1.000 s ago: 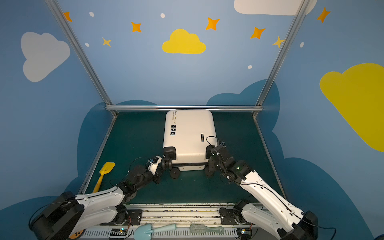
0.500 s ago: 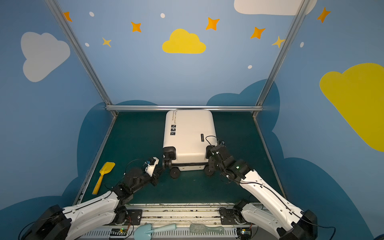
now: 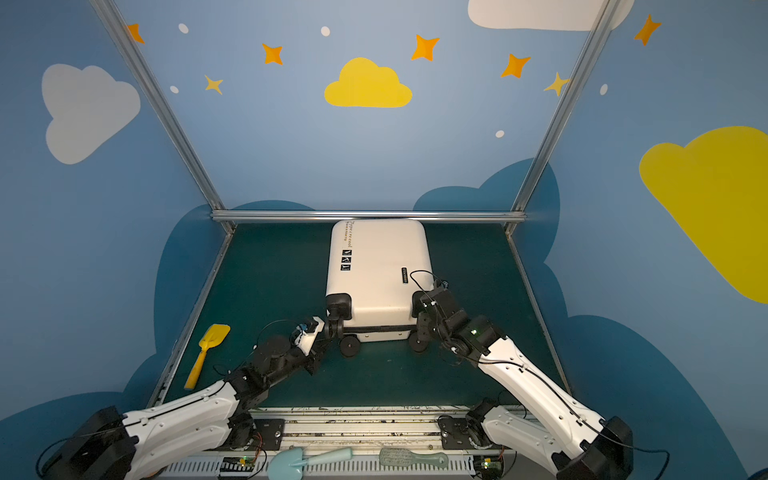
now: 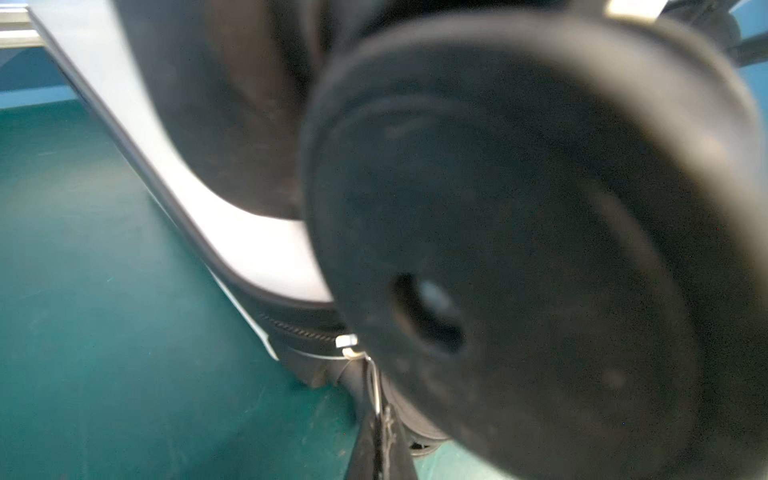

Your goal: Pack the luggage

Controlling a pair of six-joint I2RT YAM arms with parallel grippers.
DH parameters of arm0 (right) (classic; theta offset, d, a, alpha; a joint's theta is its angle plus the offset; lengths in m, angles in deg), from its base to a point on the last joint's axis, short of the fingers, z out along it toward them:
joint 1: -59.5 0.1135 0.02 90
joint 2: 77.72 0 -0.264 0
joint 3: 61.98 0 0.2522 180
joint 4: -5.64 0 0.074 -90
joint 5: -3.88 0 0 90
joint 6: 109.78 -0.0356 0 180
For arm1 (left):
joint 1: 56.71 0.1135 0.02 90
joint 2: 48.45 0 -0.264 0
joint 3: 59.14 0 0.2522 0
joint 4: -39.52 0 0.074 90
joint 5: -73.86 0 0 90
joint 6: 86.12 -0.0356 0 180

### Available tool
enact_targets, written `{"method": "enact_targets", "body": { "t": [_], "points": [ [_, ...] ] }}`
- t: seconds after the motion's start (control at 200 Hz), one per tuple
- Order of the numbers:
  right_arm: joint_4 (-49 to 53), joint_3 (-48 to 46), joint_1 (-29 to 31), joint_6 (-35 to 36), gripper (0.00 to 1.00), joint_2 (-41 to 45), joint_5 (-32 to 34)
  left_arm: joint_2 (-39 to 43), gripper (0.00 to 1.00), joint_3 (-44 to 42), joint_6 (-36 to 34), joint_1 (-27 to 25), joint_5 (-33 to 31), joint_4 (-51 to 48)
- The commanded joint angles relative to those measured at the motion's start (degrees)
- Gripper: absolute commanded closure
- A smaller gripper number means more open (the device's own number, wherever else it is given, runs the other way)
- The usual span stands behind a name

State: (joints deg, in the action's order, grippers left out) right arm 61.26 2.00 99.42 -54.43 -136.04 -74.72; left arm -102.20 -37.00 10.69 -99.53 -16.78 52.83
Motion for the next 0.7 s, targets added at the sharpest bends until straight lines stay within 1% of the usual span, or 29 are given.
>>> {"method": "enact_targets", "body": {
  "t": [0.0, 0.431, 0.691],
  "points": [
    [-3.9, -1.5, 0.9, 0.6, 1.00, -4.3, -8.4, -1.2, 0.97, 2.3, -3.0, -3.5, 5.7, 2.4],
    [-4.0, -1.3, 1.2, 0.2, 1.00, -4.2, -8.8, -7.6, 0.97, 7.8, -7.9, -12.7, 1.3, 3.7],
    [-4.5, -1.3, 1.5, -0.1, 1.00, -4.7, -9.2, -16.5, 0.97, 12.6, -9.1, -16.8, 0.8, 7.6]
  ]
}}
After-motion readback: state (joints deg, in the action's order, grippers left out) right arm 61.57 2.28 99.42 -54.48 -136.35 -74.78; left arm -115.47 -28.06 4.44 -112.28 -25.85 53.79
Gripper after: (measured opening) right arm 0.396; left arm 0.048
